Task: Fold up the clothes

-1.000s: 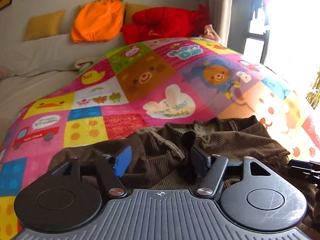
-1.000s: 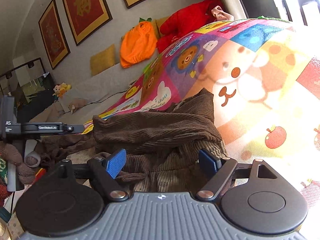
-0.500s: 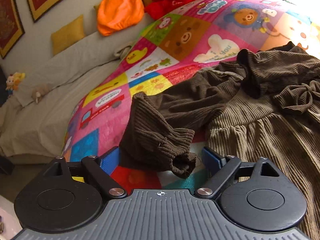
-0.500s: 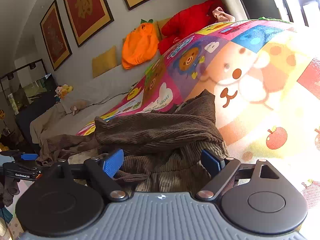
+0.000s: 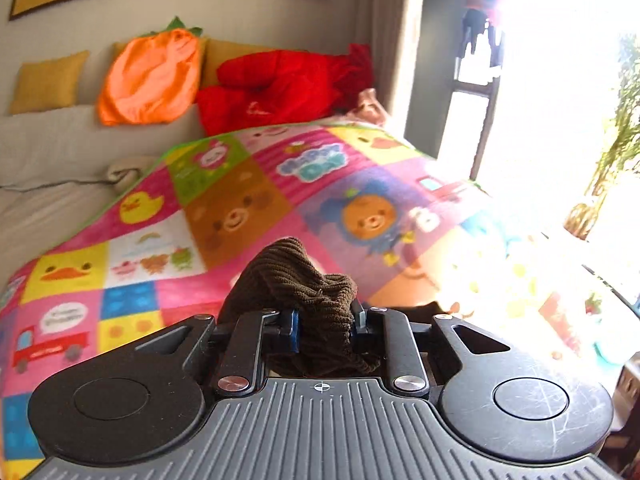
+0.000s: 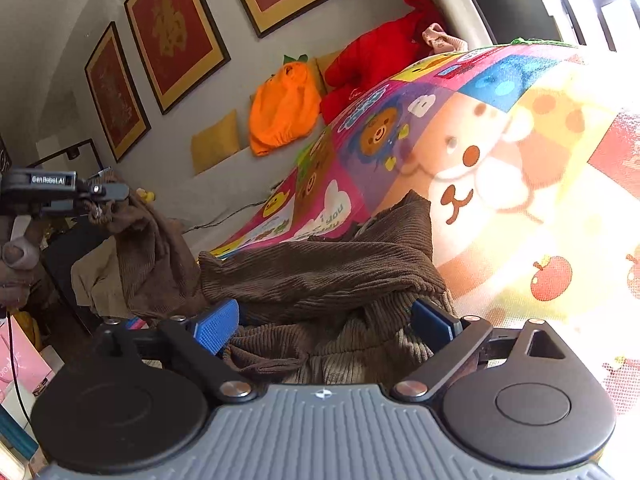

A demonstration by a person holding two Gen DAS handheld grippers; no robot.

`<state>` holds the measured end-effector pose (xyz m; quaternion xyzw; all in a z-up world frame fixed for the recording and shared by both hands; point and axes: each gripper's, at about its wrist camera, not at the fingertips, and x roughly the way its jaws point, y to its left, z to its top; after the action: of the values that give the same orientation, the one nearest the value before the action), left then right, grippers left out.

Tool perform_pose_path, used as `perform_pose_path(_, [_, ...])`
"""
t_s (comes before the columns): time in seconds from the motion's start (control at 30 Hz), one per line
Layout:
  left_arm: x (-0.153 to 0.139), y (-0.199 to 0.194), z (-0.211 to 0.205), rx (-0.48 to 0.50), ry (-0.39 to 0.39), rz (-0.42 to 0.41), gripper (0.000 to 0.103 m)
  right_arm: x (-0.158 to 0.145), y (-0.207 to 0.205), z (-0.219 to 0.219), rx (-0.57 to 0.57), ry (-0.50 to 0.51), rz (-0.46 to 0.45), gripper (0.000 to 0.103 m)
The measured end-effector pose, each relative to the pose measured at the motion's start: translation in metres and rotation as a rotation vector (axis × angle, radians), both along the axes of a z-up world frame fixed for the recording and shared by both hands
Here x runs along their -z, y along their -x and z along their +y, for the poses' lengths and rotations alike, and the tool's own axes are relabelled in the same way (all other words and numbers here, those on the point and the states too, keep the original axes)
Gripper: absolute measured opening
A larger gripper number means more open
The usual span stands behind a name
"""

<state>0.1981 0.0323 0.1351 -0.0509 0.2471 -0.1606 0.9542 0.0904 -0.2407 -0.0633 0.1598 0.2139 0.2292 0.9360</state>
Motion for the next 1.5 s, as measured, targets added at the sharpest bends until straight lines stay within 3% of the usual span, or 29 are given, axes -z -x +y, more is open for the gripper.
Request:
perform_pose_path(0.07, [0.003, -0.017, -0.023, 0.054, 0.072, 0.029, 0.027, 0.0, 0.0, 0.0, 0.005, 0.001, 0.001, 0.095])
perform_pose_path(0.13, [0.009, -0.032, -0.043, 0.099, 0.134, 0.058, 0.043, 0.0, -0.001, 0.0, 0.005, -0.001, 0.01, 0.097])
perform_pose_path(0.27, [0.026, -0.04, -0.046, 0.122, 0.235, 0.103, 0.06, 0.002, -0.006, -0.001, 0.004, -0.007, 0.04, 0.097])
perform_pose_path(0.33, [0.028, -0.036, -0.034, 0.114, 0.258, 0.103, 0.082, 0.001, -0.008, -0.001, 0.007, -0.003, 0.047, 0.097])
perform_pose_path(0.5, [0.034, -0.019, 0.006, 0.055, 0.219, 0.069, 0.094, -0.019, -0.015, 0.013, -0.027, 0.076, 0.04, 0.097])
perform_pose_path(0.57, [0.043, -0.015, 0.022, 0.026, 0.196, 0.069, 0.094, -0.031, -0.026, 0.022, -0.046, 0.066, 0.058, 0.096])
perform_pose_path(0.67, [0.065, -0.009, 0.038, 0.025, 0.193, 0.102, 0.094, -0.036, -0.05, 0.037, -0.052, 0.052, 0.112, 0.077])
perform_pose_path(0.77, [0.086, -0.003, 0.05, 0.044, 0.201, 0.134, 0.095, -0.026, -0.075, 0.064, -0.042, 0.115, 0.148, 0.067])
perform_pose_path(0.8, [0.091, -0.001, 0.052, 0.054, 0.203, 0.14, 0.095, -0.021, -0.081, 0.073, -0.062, 0.129, 0.166, 0.049])
perform_pose_path(0.87, [0.098, 0.0, 0.053, 0.076, 0.202, 0.142, 0.096, -0.016, -0.091, 0.091, -0.088, 0.162, 0.192, 0.027])
perform_pose_path(0.97, [0.102, 0.0, 0.053, 0.11, 0.207, 0.134, 0.098, -0.032, -0.093, 0.102, -0.081, 0.214, 0.114, 0.015])
perform_pose_path(1.03, [0.103, -0.002, 0.052, 0.133, 0.225, 0.128, 0.099, -0.05, -0.095, 0.097, -0.053, 0.241, 0.053, 0.013])
perform_pose_path(1.13, [0.112, -0.012, 0.045, 0.149, 0.246, 0.149, 0.101, -0.061, -0.105, 0.084, -0.009, 0.295, 0.04, 0.013])
perform_pose_path(1.33, [0.147, -0.032, 0.024, 0.155, 0.221, 0.274, 0.101, -0.006, -0.117, 0.066, 0.008, 0.381, 0.185, 0.018])
perform_pose_path(1.4, [0.147, -0.032, 0.023, 0.157, 0.196, 0.28, 0.101, -0.003, -0.114, 0.059, -0.001, 0.35, 0.175, 0.022])
perform_pose_path(1.5, [0.131, -0.029, 0.029, 0.172, 0.194, 0.239, 0.101, -0.023, -0.109, 0.046, 0.003, 0.301, 0.151, 0.026])
